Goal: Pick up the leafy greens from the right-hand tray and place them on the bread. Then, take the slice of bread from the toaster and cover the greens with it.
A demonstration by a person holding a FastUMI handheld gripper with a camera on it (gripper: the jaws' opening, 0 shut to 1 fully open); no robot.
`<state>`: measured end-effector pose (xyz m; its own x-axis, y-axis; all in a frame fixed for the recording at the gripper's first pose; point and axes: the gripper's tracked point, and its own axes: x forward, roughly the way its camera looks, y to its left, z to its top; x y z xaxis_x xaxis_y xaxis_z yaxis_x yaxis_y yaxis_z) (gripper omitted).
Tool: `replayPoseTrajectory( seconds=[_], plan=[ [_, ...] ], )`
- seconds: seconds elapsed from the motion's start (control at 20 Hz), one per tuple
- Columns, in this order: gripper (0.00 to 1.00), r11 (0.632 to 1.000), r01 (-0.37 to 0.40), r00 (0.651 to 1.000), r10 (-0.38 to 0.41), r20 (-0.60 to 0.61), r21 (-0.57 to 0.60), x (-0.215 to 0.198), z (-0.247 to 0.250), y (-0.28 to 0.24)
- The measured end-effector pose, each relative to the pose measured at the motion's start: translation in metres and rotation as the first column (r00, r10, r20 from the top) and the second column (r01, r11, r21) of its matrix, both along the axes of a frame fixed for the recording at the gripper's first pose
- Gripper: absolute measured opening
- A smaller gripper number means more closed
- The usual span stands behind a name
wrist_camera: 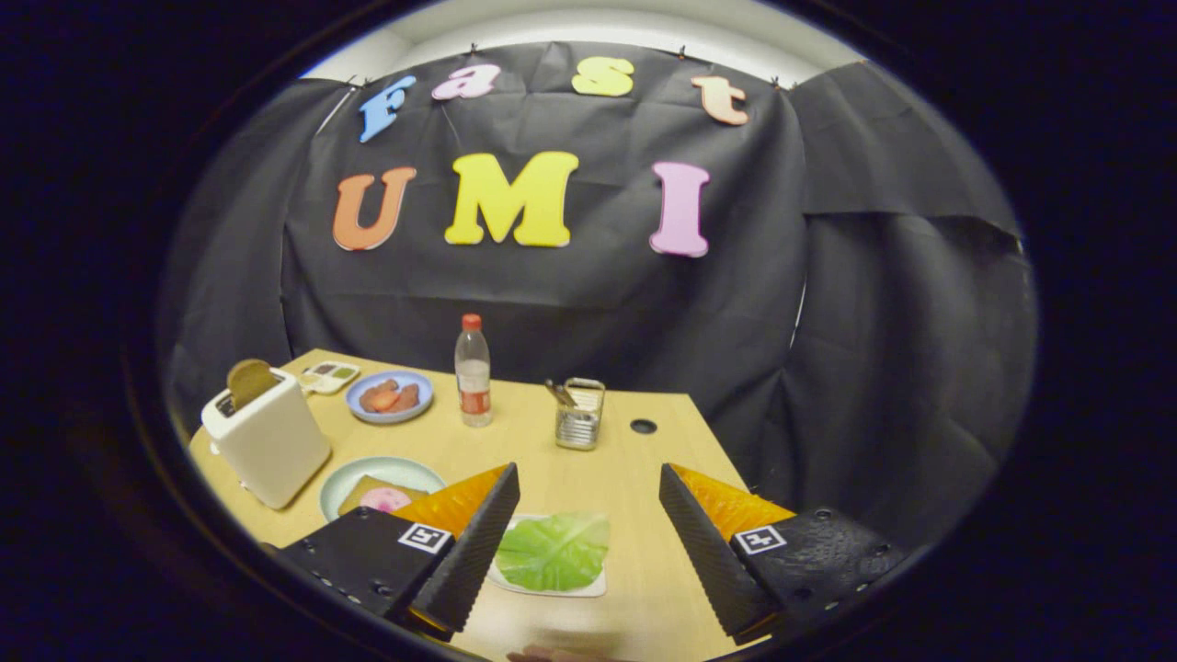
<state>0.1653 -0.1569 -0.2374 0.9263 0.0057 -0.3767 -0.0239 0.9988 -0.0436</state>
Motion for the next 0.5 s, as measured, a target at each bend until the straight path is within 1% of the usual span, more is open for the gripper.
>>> replayPoseTrajectory(
  seconds=[0.1,0.2,0.35,0.5],
  plan=[
    [0.96,1.000,-0.009,0.995,0.011,-0.095,0.023,0.014,-0.043,-0.006],
    [0.96,0.999,-0.007,0.983,0.016,-0.180,0.052,0.026,-0.079,-0.008],
    [0.95,0.995,-0.021,0.952,0.050,-0.301,0.099,0.036,-0.120,-0.003],
    [0.95,0.993,-0.032,0.922,0.073,-0.380,0.113,0.041,-0.145,-0.001]
  ],
)
